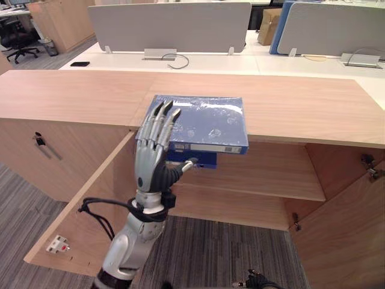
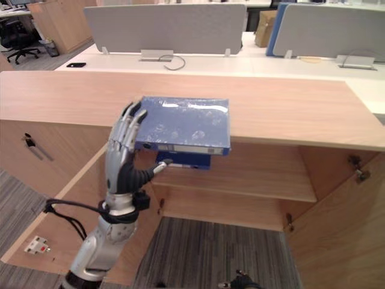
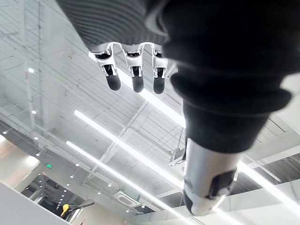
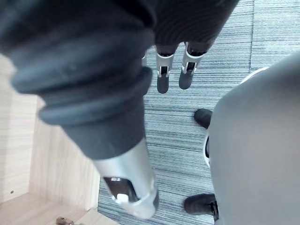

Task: Walk over to the cabinet, pick up the folder, carry it to the office cabinet, place the folder inside the office cabinet, then close the office cabinet door

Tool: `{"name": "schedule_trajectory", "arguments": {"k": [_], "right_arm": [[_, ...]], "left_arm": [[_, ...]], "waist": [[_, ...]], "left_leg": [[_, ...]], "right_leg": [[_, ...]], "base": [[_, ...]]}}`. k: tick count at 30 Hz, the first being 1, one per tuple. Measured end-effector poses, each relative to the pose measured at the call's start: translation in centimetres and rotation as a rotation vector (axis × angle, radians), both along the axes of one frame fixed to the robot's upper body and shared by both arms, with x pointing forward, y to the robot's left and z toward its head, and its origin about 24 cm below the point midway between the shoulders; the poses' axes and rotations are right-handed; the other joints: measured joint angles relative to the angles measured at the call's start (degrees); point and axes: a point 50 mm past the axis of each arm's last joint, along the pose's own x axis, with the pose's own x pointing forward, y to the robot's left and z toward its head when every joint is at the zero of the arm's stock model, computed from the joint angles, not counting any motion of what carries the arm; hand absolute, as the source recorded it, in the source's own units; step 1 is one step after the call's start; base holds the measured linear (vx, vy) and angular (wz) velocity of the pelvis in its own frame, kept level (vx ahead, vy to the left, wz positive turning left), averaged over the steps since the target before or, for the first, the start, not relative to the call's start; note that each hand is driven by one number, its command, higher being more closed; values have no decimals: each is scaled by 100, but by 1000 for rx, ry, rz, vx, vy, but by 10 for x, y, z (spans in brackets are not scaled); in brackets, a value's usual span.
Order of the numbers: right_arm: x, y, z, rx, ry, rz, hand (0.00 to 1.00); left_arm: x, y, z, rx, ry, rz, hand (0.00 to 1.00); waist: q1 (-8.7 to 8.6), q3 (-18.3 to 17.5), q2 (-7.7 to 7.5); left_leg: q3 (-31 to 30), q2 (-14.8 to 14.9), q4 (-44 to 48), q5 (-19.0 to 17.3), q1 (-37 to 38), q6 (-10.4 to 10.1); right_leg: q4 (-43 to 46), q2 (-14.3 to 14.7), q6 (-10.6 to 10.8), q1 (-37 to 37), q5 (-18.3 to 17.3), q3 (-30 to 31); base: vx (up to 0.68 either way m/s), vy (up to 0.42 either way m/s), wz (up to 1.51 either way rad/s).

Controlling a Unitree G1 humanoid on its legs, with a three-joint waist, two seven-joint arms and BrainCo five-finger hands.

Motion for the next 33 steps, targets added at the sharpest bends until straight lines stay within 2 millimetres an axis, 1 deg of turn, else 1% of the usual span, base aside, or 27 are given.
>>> {"name": "schedule_trajectory", "arguments": {"k": [5, 7, 11, 16, 19, 23, 26, 29, 33], "right_arm": [[0, 0, 0, 3, -2, -8, 0], [1, 0, 0, 3, -6, -9, 0], [0, -2, 0, 7, -9, -43, 0], [-3, 1, 0, 16, -7, -48, 0], [-2, 1, 0, 18, -13, -51, 0], [0, 3, 0, 32, -23, -78, 0], [0, 3, 0, 35, -22, -77, 0], [2, 2, 1, 35, -31, -79, 0], [8, 2, 3, 38, -59, -75, 0]], "left_arm": [[10, -4, -1, 78, -13, 17, 0], [14, -4, -1, 111, -21, 27, 0], [22, -6, 0, 134, -21, 39, 0], [32, -7, -8, 204, 15, 50, 0], [34, -5, -9, 225, 25, 55, 0], [47, 5, -27, 317, 108, 94, 0], [49, 7, -32, 335, 135, 105, 0], [55, 12, -41, 367, 181, 132, 0], [64, 25, -51, 423, 237, 190, 0]], "waist": [[-25, -10, 1], [-60, -12, -3], [-74, -22, -14], [-108, -111, -94], [-137, -110, -98], [-219, -102, -107], [-233, -94, -115], [-251, -90, -121], [-293, -74, -140]], "left_leg": [[48, 40, -19, 18, 11, -23], [68, 58, -20, 25, 12, -30], [80, 76, -20, 34, 8, -39], [99, 111, -8, 43, -1, -55], [104, 102, -23, 45, 17, -60], [124, 97, -30, 36, 109, -80], [128, 113, -31, 31, 106, -89], [134, 118, -31, 19, 107, -106], [170, 117, -30, 1, 109, -124]], "right_leg": [[-17, 42, -40, -22, 28, 77], [-23, 61, -53, -32, 37, 100], [-43, 83, -71, -37, 51, 113], [-98, 132, -89, -32, 64, 123], [-149, 152, -123, -5, 89, 122], [-429, 223, -151, 145, 218, 124], [-445, 237, -151, 133, 218, 124], [-457, 240, -148, 131, 217, 126], [-457, 236, -145, 120, 217, 141]], "base": [[-39, -7, -7], [-38, -7, -6], [-26, -6, -2], [0, 0, 0], [-14, -1, -1], [-52, -4, -3], [-48, 4, -3], [-12, 4, 0], [-2, 15, -3]]}}
